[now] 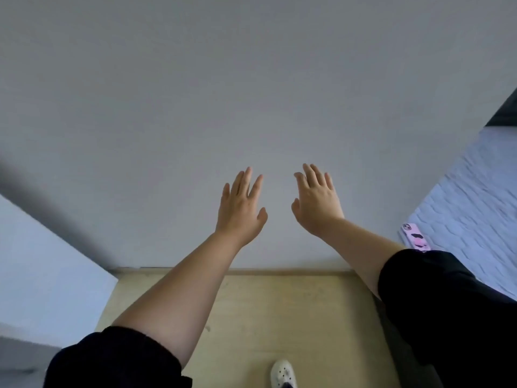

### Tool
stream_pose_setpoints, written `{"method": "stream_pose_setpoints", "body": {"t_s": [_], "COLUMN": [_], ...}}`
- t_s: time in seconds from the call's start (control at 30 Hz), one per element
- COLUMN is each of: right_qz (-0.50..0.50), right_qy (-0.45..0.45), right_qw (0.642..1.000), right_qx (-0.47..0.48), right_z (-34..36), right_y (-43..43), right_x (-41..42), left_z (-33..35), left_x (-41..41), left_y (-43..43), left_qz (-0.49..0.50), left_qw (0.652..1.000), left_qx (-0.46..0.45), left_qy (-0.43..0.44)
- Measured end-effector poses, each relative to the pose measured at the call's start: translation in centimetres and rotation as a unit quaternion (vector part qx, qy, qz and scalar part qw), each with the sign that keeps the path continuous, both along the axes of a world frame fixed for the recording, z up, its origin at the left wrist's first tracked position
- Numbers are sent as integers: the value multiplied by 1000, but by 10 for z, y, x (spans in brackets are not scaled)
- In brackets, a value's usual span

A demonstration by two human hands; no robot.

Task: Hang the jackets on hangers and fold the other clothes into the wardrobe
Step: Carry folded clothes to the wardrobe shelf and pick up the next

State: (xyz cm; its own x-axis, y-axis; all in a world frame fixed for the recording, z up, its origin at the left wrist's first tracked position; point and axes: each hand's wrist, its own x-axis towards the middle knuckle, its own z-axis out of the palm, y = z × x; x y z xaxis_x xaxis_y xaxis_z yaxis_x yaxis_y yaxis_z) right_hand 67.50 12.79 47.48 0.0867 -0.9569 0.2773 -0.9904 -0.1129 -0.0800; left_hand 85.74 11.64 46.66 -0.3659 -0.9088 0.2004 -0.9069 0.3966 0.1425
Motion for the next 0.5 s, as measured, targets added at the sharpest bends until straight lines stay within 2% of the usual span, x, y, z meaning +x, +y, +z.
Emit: {"method": "stream_pose_setpoints", "body": {"t_s": [0.23, 0.5], "right_qz": [-95, -167], "right_qy": [-4, 2], "right_qw": [995, 983], "right_qx": [40, 79], "right_z": [2, -5], "right_y": [-44, -44], "right_x": [-154, -314], "left_z": [-14, -27], "left_x": [-153, -307], "left_y": [-73, -97], "left_qz": [-70, -140], "left_qw": [996, 987], "left_qx": [9, 17], "left_qy": [-51, -83]}}
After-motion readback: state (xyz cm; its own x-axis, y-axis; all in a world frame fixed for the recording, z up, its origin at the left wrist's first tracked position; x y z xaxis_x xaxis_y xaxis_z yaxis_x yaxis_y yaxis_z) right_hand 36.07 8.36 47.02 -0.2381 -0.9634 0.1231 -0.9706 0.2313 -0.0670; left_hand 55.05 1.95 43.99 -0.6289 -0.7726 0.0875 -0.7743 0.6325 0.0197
